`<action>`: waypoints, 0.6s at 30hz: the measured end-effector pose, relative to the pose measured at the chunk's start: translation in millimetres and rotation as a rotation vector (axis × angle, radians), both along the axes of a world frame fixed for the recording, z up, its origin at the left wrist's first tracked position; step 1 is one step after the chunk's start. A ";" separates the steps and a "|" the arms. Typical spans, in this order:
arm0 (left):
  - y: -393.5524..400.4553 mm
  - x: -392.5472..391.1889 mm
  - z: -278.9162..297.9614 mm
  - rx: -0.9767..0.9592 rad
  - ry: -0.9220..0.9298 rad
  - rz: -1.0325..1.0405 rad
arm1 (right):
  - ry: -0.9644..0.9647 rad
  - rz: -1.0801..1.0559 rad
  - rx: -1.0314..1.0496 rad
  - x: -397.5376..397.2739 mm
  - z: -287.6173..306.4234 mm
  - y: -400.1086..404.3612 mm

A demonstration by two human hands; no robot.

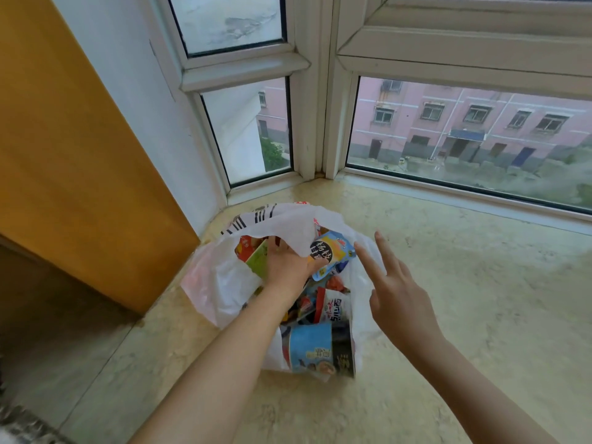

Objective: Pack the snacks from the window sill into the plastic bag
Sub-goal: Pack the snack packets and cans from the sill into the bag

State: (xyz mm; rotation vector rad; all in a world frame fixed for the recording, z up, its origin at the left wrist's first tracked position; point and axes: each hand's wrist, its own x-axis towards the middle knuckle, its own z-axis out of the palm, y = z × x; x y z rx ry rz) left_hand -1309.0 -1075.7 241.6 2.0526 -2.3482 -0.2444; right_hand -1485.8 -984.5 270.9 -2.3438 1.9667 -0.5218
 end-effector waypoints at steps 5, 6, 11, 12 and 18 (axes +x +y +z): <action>36.0 6.8 -30.4 -0.198 -0.141 -0.180 | -0.030 -0.027 0.024 -4.9 -11.1 7.0; 43.7 13.1 -36.7 -0.223 -0.132 -0.213 | -0.030 -0.030 0.025 -5.7 -11.3 9.1; 66.0 49.6 -40.9 -0.257 -0.290 -0.391 | -0.019 -0.057 0.016 -0.2 -9.6 29.1; 69.6 58.3 -37.4 -0.228 -0.332 -0.402 | -0.043 -0.082 0.025 1.4 -10.9 35.4; 76.3 104.1 -7.8 -0.071 -0.615 -0.419 | -0.383 -0.454 0.225 1.7 -4.2 62.4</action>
